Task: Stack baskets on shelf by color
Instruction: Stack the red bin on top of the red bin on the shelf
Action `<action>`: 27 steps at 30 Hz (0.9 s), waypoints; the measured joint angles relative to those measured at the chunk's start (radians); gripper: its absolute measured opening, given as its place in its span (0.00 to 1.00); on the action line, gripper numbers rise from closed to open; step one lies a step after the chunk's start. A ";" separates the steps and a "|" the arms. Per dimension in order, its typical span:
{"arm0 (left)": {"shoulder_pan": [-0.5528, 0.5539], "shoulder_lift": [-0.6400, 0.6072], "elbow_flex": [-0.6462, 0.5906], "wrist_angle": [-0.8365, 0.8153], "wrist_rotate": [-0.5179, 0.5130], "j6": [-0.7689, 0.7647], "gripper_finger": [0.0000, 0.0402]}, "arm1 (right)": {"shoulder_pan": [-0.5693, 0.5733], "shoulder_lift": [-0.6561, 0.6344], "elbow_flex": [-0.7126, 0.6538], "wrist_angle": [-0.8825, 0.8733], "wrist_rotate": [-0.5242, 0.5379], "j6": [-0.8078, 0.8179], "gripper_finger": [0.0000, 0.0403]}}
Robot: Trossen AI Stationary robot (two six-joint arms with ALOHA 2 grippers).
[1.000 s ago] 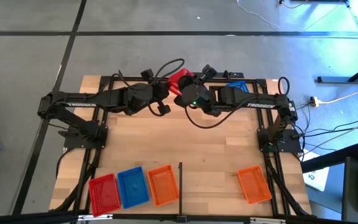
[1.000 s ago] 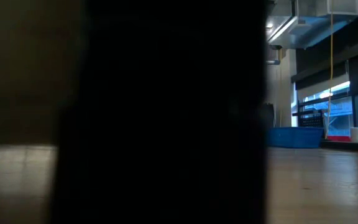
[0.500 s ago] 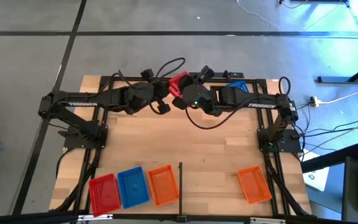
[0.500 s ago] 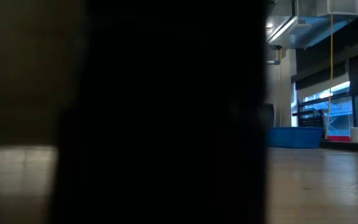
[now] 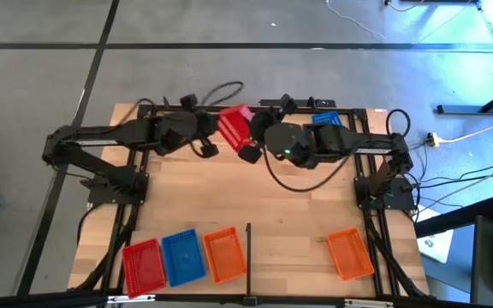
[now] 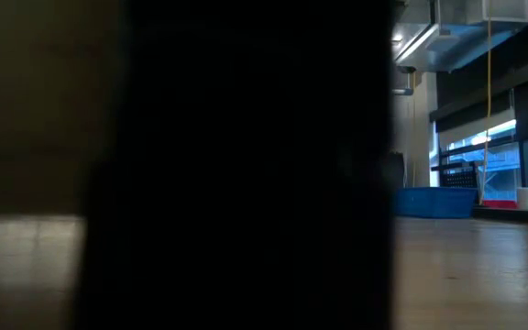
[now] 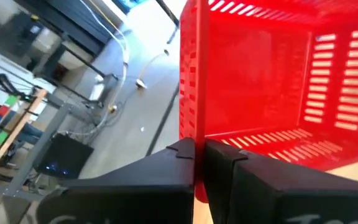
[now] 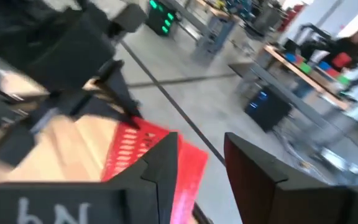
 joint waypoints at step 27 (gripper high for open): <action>-0.245 -0.492 0.003 -0.838 0.956 -0.909 0.00 | 0.132 0.000 0.171 -0.134 0.002 0.190 0.33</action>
